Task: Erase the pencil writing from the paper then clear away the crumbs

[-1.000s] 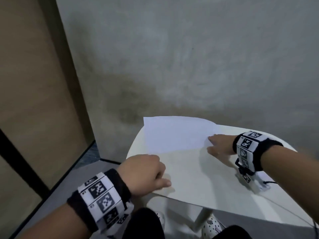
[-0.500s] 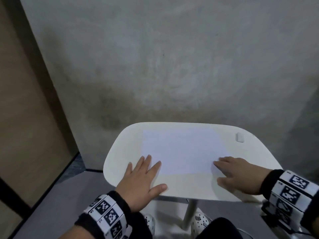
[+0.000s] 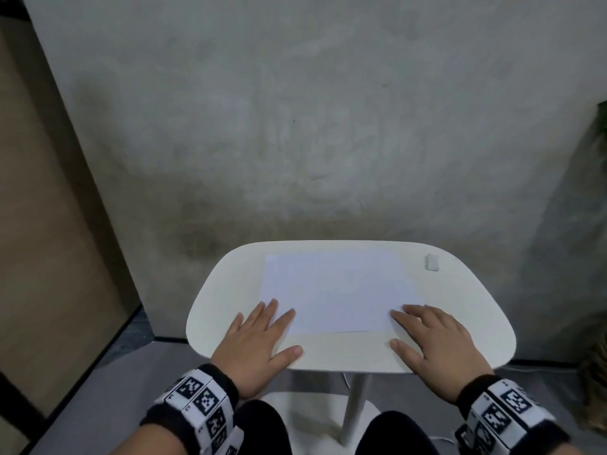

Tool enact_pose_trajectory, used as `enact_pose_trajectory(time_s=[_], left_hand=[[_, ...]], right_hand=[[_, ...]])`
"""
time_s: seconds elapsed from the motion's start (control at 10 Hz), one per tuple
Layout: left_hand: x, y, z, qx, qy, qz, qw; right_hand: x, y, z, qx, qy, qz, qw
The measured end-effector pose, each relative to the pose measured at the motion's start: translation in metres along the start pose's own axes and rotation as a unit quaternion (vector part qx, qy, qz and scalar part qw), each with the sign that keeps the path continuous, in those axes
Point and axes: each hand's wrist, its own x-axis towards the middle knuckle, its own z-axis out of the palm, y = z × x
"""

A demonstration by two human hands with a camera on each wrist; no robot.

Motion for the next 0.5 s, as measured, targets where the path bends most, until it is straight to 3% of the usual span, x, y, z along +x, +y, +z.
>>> enact_pose_trajectory(time_s=[0.3,0.5], left_hand=[[0.004,-0.006,0.004,0.016,0.029,0.02,0.999],[0.012,-0.019,0.02,0.057,0.1,0.027,0.993]], right_hand=[[-0.004,-0.001,0.005,-0.018,0.024,0.006,1.0],[0.006,0.011,0.026,-0.005,0.162,-0.032,0.986]])
